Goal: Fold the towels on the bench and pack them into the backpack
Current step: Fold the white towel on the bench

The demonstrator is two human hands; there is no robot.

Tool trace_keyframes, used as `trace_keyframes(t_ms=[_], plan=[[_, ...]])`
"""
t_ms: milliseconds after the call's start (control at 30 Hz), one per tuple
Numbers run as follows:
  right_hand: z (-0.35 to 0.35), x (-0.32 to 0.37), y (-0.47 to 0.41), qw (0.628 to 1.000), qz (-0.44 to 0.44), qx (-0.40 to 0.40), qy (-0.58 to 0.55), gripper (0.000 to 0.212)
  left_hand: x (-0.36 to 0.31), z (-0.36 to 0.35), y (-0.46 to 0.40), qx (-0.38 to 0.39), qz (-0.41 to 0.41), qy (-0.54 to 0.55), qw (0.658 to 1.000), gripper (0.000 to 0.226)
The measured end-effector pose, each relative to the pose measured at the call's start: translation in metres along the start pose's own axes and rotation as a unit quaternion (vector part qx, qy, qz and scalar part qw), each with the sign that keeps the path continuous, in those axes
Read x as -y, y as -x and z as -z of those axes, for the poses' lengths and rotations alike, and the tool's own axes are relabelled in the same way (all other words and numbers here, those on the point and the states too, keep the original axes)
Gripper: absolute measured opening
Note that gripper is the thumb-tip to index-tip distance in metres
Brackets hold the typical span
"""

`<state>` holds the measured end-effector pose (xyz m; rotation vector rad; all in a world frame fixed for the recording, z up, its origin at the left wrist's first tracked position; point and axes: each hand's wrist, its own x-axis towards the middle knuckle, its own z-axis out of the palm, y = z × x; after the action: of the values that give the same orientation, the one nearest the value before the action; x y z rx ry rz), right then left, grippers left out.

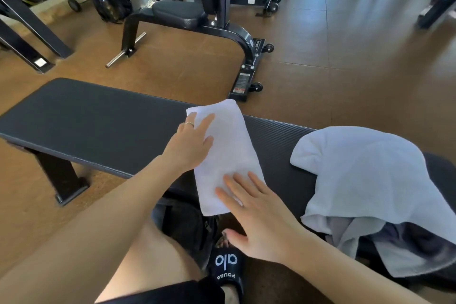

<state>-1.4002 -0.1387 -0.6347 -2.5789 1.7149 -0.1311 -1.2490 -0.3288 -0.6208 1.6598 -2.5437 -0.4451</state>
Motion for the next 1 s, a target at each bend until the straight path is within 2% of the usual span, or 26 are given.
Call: trace_keyframes(t_ms=[133,233,467,567,667,800,1000], plan=[[0.007,-0.003,-0.028,0.997,-0.063,-0.044,-0.029,0.064,-0.003,-0.003,-0.033,-0.063,0.107,0.080,0.989,0.062],[-0.002,-0.011,-0.044,0.993,-0.112,-0.019,-0.021,0.065,0.008,0.006,-0.056,-0.078,0.167,0.152,0.971,0.058],[-0.021,-0.016,-0.039,0.993,-0.112,-0.011,-0.025,0.062,0.034,0.007,-0.070,-0.118,0.169,0.185,0.961,0.017],[-0.021,-0.018,-0.039,0.993,-0.110,-0.004,-0.028,0.064,0.039,0.007,-0.069,-0.136,0.183,0.210,0.951,0.008],[-0.023,-0.018,-0.038,0.994,-0.107,0.002,-0.029,0.065,0.049,0.004,-0.067,-0.156,0.203,0.250,0.934,0.008],[-0.024,-0.017,-0.038,0.994,-0.108,0.004,-0.035,0.066,0.050,0.000,-0.064,-0.174,0.190,0.267,0.929,0.015],[-0.011,-0.017,-0.047,0.994,-0.106,-0.009,-0.022,0.065,0.044,0.003,-0.060,-0.128,0.210,0.296,0.923,0.040]])
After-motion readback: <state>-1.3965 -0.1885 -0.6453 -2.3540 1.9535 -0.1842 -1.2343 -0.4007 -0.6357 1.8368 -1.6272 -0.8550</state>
